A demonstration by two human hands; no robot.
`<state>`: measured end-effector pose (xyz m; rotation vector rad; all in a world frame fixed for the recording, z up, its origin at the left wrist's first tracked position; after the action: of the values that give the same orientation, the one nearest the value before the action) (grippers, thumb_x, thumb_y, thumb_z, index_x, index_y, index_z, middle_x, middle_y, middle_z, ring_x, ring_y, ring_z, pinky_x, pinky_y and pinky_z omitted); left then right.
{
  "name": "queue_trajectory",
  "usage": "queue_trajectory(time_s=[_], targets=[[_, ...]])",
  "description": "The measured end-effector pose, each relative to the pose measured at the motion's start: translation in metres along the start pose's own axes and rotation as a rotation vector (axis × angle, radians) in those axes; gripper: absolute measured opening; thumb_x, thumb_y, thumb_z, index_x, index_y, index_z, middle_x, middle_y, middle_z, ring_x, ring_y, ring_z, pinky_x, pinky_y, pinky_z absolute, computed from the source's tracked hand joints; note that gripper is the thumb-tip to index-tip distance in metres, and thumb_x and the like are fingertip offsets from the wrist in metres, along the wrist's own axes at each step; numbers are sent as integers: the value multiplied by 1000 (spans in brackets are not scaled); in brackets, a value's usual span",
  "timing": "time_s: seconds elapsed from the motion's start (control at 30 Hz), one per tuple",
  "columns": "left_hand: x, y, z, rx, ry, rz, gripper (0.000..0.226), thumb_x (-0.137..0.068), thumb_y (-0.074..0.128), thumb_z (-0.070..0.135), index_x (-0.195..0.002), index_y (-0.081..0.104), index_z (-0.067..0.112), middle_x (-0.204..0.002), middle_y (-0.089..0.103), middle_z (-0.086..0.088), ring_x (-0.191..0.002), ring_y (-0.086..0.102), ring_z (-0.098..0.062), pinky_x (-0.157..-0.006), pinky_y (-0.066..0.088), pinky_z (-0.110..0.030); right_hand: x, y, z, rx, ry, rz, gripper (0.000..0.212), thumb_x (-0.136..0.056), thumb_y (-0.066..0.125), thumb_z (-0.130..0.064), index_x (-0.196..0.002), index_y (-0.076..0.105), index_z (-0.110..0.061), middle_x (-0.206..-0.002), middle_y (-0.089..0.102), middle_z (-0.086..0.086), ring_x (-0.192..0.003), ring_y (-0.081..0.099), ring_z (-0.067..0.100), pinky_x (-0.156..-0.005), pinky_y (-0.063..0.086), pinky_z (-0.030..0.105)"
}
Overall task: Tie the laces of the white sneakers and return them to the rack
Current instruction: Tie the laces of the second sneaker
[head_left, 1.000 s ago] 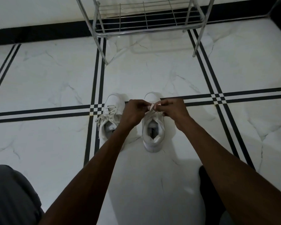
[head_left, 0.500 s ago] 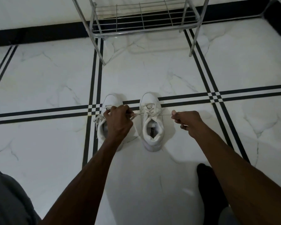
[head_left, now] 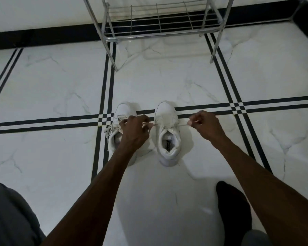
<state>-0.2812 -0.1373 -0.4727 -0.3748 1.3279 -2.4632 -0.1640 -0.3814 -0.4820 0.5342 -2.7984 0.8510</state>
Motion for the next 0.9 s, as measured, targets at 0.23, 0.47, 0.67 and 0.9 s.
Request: queue_trajectory(time_s=[0.23, 0.47, 0.67, 0.9], targets=[[7, 20, 24, -255, 99, -72, 34, -99, 55, 24, -125, 69, 39, -124, 70, 10, -131, 49, -24, -113, 20, -60, 17, 45, -15, 238, -438, -141, 19, -91, 65, -6, -108, 70, -8, -112, 71, 10, -106, 64, 26, -94, 47, 30], [16, 27, 18, -403, 203, 97, 30, -81, 65, 5, -93, 78, 29, -90, 76, 6, -106, 61, -27, -101, 29, -57, 28, 60, -19, 786, -580, 85, 9, -91, 51, -18, -98, 57, -14, -93, 65, 7, -85, 62, 31, -68, 44, 41], [20, 21, 20, -481, 278, 145, 42, -65, 50, 1, -88, 78, 22, -71, 76, 3, -98, 66, -26, -101, 21, -51, 27, 58, -19, 883, -648, 27, 32, -76, 66, 4, -107, 60, -4, -70, 68, 12, -64, 65, 35, -62, 46, 40], [15, 19, 16, -505, 220, 86, 39, -63, 61, 3, -89, 81, 25, -69, 75, 4, -102, 62, -25, -97, 23, -50, 28, 52, -23, 911, -689, -16, 44, -76, 62, 9, -119, 60, -1, -80, 70, 15, -77, 64, 37, -71, 47, 44]])
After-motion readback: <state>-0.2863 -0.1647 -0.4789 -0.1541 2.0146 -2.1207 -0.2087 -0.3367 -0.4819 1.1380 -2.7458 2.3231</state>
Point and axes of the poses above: each hand's wrist, its own x-axis away from the middle knuckle, its own y-axis out of the palm, z = x × y, the point moved 6 cm from there along -x, towards the middle knuckle
